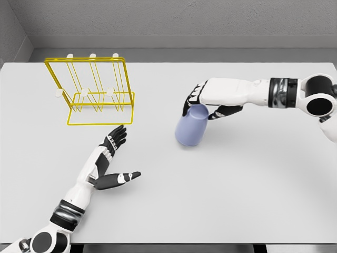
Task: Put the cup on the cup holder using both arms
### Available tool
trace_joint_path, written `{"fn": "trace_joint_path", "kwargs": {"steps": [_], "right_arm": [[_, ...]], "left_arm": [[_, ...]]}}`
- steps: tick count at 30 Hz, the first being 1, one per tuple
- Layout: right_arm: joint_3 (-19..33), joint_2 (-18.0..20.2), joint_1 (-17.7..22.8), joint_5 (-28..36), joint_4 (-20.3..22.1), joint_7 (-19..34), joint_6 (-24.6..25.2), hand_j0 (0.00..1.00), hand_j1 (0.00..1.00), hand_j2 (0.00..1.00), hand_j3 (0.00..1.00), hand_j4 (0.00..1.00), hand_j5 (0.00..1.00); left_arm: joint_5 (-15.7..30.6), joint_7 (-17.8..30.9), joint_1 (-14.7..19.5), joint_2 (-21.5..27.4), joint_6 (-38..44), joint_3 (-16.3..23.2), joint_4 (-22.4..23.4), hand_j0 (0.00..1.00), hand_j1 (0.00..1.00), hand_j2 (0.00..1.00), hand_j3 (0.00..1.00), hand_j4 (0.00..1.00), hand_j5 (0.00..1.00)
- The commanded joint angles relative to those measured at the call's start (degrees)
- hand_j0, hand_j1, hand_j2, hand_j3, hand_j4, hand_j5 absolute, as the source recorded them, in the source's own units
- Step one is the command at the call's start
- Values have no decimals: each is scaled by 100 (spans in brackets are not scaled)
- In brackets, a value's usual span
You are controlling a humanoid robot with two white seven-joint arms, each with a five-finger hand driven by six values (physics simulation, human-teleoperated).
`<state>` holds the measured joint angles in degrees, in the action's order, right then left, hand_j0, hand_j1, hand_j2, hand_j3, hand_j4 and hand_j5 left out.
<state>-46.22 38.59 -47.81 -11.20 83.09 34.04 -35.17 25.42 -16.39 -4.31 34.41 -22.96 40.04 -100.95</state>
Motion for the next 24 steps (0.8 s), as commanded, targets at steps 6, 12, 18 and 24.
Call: {"fn": "trace_joint_path", "kwargs": {"steps": [6,12,18,24], "right_arm": [[-27,-71,0,39,41,-3,17,66,66,66,66,66,66],[-36,-115,0,39,129,-3,17,66,66,66,66,66,66],[-80,-194,0,39,190,-3,17,66,66,66,66,66,66],[-89,-203,0,22,217,6,17,100,100,100,100,100,100]], "left_arm": [[-11,-4,9,-74,204,3,-3,100,100,100,100,100,100],[-28,-4,105,-154,204,-5,-3,100,100,100,100,100,100],[-37,4,123,-162,204,-5,-3,100,100,100,100,100,100],[-37,4,105,-206,204,-5,-3,100,100,100,100,100,100]]}}
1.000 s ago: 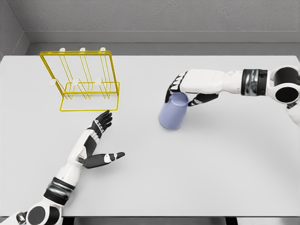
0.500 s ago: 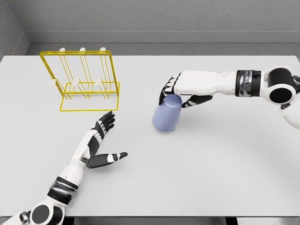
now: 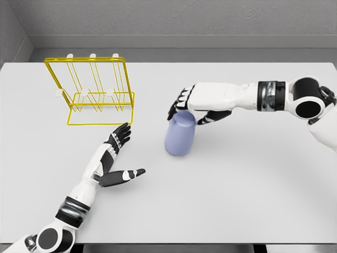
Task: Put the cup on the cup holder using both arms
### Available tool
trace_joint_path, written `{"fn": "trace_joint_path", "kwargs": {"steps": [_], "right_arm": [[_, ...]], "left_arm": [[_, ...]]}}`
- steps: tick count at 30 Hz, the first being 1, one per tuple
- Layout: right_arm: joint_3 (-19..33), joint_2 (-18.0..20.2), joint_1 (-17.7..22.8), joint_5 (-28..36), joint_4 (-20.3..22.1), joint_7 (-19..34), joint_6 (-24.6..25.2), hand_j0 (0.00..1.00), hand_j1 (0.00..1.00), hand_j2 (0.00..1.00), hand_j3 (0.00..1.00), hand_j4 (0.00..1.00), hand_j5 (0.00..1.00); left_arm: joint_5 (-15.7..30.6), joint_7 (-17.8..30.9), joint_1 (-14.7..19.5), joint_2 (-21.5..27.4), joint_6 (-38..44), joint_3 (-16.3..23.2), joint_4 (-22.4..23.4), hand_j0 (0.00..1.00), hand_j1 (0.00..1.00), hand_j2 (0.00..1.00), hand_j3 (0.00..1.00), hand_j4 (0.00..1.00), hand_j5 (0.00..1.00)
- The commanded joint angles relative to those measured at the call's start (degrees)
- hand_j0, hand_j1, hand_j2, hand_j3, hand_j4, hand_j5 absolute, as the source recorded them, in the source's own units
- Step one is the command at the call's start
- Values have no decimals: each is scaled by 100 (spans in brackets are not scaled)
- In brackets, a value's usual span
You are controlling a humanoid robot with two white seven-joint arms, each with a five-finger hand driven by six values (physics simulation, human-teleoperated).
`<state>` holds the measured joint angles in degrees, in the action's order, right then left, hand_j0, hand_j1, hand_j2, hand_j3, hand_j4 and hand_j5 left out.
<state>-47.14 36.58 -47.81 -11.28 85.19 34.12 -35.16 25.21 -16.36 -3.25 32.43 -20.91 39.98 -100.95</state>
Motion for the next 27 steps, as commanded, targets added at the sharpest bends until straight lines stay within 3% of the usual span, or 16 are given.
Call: {"fn": "trace_joint_path", "kwargs": {"steps": [1,11,12,15,17,19,20,25,27], "right_arm": [[11,-2,0,29,-2,7,16,100,100,100,100,100,100],[64,77,-9,21,-151,42,16,100,100,100,100,100,100],[125,182,-35,29,-196,25,16,100,100,100,100,100,100],[354,1079,26,91,-187,-10,16,100,100,100,100,100,100],[512,1799,184,240,-161,-10,16,100,100,100,100,100,100],[907,2213,518,249,-161,-107,16,100,100,100,100,100,100],[1057,2222,712,249,-178,-107,16,100,100,100,100,100,100],[1092,2204,853,249,-187,-98,16,100,100,100,100,100,100],[1092,2178,879,249,-187,-89,16,100,100,100,100,100,100]], "left_arm": [[-16,-8,0,-9,-1,1,-4,100,100,100,100,100,100],[-16,-8,0,-9,-1,1,-4,100,100,100,100,100,100],[-16,-8,9,-26,-1,1,-4,100,100,100,100,100,100],[-25,-8,-9,-70,-19,1,5,100,100,100,100,100,100],[-51,1,9,-44,-28,1,5,100,100,100,100,100,100],[-60,28,35,0,-10,-70,14,100,100,100,100,100,100],[-77,28,88,-26,-1,-52,23,100,100,100,100,100,100],[-77,-25,378,-228,755,-70,32,100,100,100,100,100,100],[-420,-51,387,-571,842,-122,40,100,100,100,100,100,100]]}}
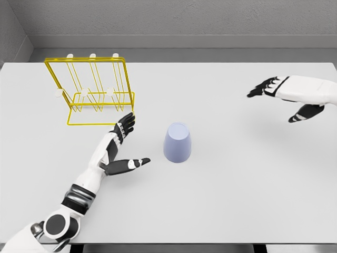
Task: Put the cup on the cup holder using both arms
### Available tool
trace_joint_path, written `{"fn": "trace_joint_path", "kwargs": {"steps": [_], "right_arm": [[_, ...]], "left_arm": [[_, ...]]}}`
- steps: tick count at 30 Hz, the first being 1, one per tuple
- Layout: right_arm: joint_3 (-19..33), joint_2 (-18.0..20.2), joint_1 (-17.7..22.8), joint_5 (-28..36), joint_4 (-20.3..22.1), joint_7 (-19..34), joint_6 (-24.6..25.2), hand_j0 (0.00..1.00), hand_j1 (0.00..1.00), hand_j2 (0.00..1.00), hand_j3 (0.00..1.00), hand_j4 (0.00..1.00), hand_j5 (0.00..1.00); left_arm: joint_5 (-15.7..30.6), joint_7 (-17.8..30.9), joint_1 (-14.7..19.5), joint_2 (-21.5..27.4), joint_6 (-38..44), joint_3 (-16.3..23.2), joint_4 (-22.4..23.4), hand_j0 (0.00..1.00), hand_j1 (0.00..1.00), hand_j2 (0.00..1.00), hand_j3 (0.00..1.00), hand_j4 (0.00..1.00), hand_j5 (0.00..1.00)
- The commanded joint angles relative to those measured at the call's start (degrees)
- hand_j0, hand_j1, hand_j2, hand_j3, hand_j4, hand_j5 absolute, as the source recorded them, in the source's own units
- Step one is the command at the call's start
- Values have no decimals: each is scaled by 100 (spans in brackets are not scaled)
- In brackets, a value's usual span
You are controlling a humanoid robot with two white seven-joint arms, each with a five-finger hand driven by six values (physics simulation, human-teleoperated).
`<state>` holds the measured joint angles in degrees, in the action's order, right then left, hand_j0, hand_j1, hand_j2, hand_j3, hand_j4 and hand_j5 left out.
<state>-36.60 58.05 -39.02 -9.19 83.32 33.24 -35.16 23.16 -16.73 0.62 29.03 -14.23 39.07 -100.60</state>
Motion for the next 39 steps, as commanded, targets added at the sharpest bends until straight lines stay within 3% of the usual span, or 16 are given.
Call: {"fn": "trace_joint_path", "kwargs": {"steps": [1,6,11,17,20,39], "right_arm": [[38,49,0,40,0,-2,16,100,100,100,100,100,100],[91,66,-35,128,-62,-11,16,100,100,100,100,100,100],[179,-4,17,119,-765,42,16,100,100,100,100,100,100],[170,-4,53,110,-739,51,16,100,100,100,100,100,100],[179,-30,53,110,-739,51,16,100,100,100,100,100,100],[153,-39,167,102,-721,139,16,100,100,100,100,100,100]], "left_arm": [[-313,-128,-9,-319,297,-75,-4,100,100,100,100,100,100],[-330,-155,-9,-433,333,-4,14,100,100,100,100,100,100],[-444,-120,26,-618,499,13,32,100,100,100,100,100,100],[-550,-102,79,-846,737,154,40,100,100,100,100,100,100],[-559,-93,211,-890,746,418,49,100,100,100,100,100,100],[-559,-85,466,-1136,1036,418,225,100,100,100,100,100,100]]}}
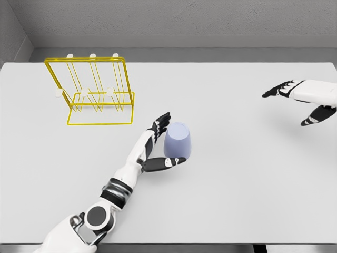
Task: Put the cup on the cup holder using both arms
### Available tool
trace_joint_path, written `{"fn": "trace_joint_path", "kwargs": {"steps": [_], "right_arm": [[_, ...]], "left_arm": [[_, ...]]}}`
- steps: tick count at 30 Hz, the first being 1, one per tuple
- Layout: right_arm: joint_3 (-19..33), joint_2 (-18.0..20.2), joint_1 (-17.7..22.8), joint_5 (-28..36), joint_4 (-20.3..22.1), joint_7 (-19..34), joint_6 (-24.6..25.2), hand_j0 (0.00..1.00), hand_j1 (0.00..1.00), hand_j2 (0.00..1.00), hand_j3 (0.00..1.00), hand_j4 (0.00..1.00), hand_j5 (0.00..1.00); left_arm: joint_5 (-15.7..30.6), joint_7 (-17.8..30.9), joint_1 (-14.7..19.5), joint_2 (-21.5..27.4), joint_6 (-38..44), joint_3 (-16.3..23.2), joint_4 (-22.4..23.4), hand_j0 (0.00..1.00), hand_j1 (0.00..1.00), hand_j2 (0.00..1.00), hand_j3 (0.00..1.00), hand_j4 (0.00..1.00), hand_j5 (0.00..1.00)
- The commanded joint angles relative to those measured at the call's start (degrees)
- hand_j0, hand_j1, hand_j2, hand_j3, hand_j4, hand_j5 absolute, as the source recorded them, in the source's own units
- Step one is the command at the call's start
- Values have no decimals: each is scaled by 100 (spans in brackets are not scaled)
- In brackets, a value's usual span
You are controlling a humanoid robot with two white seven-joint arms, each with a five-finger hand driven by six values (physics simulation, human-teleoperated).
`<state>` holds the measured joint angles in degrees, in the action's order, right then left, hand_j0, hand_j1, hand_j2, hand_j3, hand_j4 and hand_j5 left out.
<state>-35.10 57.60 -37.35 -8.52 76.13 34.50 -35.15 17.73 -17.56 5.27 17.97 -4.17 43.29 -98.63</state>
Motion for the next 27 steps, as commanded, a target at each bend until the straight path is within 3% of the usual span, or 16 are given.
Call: {"fn": "trace_joint_path", "kwargs": {"steps": [1,27], "right_arm": [[3,5,0,34,-2,13,15,100,100,100,100,100,100],[3,-47,9,34,7,13,15,100,100,100,100,100,100]], "left_arm": [[-24,-2,0,-39,30,-4,28,100,100,100,100,100,100],[-24,7,237,-320,188,13,441,100,100,100,100,100,100]]}}
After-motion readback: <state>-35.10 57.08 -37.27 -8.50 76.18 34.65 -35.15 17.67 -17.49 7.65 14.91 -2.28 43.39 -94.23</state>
